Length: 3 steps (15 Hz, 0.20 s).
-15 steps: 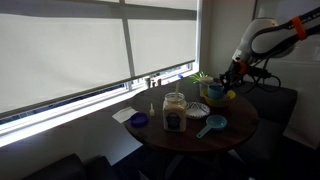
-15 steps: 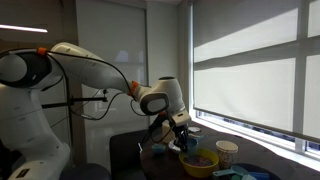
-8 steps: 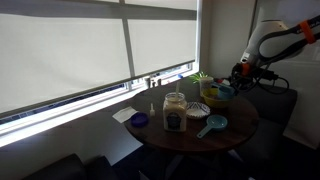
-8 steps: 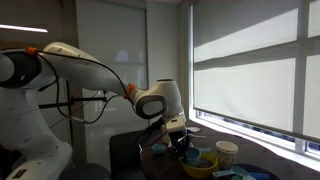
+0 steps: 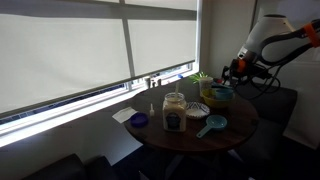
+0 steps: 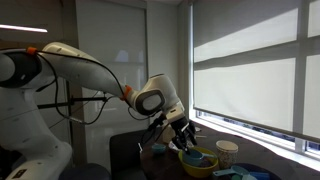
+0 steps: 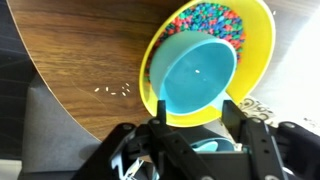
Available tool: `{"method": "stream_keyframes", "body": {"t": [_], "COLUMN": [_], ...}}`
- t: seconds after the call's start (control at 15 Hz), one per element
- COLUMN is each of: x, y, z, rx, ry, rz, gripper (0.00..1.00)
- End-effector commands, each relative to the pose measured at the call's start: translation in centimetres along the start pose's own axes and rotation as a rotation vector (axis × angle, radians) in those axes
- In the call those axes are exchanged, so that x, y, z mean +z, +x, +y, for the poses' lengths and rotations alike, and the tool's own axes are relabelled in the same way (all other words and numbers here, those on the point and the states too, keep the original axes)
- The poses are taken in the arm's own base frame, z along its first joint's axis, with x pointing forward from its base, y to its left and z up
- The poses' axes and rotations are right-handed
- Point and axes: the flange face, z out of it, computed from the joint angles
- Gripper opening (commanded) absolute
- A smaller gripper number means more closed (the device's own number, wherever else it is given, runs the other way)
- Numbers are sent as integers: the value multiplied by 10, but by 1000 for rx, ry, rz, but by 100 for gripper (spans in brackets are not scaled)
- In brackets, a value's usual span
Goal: Move the measuring spoon from the white bowl to the yellow bowl
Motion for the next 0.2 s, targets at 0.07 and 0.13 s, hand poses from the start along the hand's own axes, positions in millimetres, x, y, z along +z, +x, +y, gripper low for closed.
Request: {"method": "stream_keyframes", "body": {"t": [0.07, 0.13], "x": [-18, -26], "y": [-15, -24], "z": [-14, -19], "rx": [-85, -115], "ry": [50, 67], "rz": [54, 69], "gripper": [73, 81]}}
